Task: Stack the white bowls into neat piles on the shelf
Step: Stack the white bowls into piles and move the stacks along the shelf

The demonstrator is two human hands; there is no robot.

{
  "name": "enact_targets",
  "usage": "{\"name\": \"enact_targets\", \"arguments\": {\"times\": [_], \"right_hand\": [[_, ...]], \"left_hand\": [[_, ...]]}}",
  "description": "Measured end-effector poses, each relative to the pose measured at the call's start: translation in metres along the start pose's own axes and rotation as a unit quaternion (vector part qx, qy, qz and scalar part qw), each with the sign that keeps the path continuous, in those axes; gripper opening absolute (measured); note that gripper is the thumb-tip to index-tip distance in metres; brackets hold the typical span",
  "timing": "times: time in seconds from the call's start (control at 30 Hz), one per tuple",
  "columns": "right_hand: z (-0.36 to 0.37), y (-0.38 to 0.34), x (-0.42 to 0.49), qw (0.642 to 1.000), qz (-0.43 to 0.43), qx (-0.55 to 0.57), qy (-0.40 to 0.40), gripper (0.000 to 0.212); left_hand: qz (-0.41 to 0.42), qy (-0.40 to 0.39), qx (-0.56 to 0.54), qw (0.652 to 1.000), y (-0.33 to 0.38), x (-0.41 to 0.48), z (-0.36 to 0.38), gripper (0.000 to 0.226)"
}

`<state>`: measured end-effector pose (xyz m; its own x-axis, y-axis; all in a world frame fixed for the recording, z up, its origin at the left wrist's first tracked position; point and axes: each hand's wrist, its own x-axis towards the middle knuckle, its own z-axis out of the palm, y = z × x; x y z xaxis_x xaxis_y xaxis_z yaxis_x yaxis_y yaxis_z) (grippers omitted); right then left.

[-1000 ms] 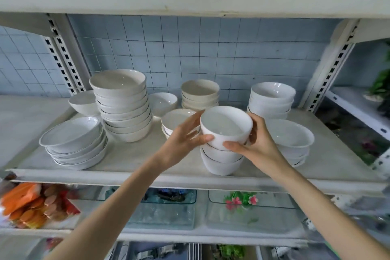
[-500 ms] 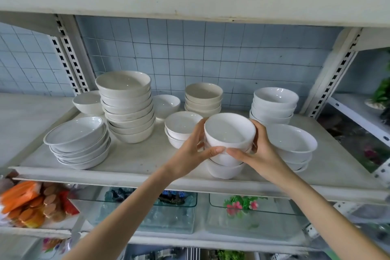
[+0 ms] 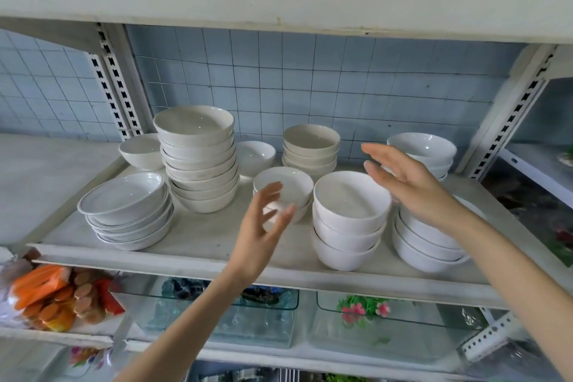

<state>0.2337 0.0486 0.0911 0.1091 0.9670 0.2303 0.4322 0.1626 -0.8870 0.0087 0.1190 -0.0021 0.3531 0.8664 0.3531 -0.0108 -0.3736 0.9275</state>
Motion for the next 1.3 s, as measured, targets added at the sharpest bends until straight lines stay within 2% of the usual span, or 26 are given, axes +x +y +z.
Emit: {"name": "enact_targets", "arguments": {"times": [0.1,0.17,0.33,0.5,0.6,0.7,0.83,1.0,1.1,1.17,1.3], "right_hand": [[-0.005,-0.003,0.02,0.999,0.011,-0.018,-0.041,0.045],[-0.006,-0.004,0.033,0.996,0.027,-0.04,-0.073,0.042],[-0.001,0.0,0.065,0.978,0.111,-0.062,-0.164,0.03],[0.017,0.007,0.092,0.942,0.201,-0.101,-0.249,0.019],[0.027,0.014,0.108,0.925,0.238,-0.074,-0.288,0.027],[0.032,0.02,0.123,0.902,0.271,-0.104,-0.321,0.043],[0.042,0.021,0.132,0.883,0.281,-0.15,-0.345,0.033],[0.043,0.003,0.13,0.9,0.25,-0.142,-0.329,0.035],[0.051,-0.028,0.118,0.918,0.133,-0.278,-0.251,0.041],[0.064,-0.045,0.107,0.927,0.06,-0.317,-0.193,0.044],[0.1,-0.062,0.075,0.923,0.003,-0.366,-0.118,0.051]], "left_hand": [[0.015,0.076,0.015,0.997,-0.008,0.002,-0.012,0.048],[0.002,0.074,0.031,0.997,-0.014,0.006,-0.018,0.056],[-0.085,0.0,0.082,0.993,-0.038,0.023,-0.02,0.119],[-0.1,-0.006,0.061,0.993,-0.053,0.039,-0.012,0.101],[-0.112,0.005,0.064,0.992,-0.053,0.044,-0.012,0.098],[-0.111,0.009,0.076,0.991,-0.048,0.045,-0.013,0.093],[-0.104,-0.032,0.094,0.99,-0.043,0.042,-0.022,0.085],[-0.061,-0.081,0.187,0.977,-0.011,0.031,-0.055,0.084],[-0.029,-0.079,0.239,0.967,0.015,0.022,-0.085,0.067],[-0.014,-0.074,0.261,0.962,0.034,0.014,-0.108,0.058],[0.029,-0.045,0.332,0.942,0.063,-0.006,-0.156,0.059]]}}
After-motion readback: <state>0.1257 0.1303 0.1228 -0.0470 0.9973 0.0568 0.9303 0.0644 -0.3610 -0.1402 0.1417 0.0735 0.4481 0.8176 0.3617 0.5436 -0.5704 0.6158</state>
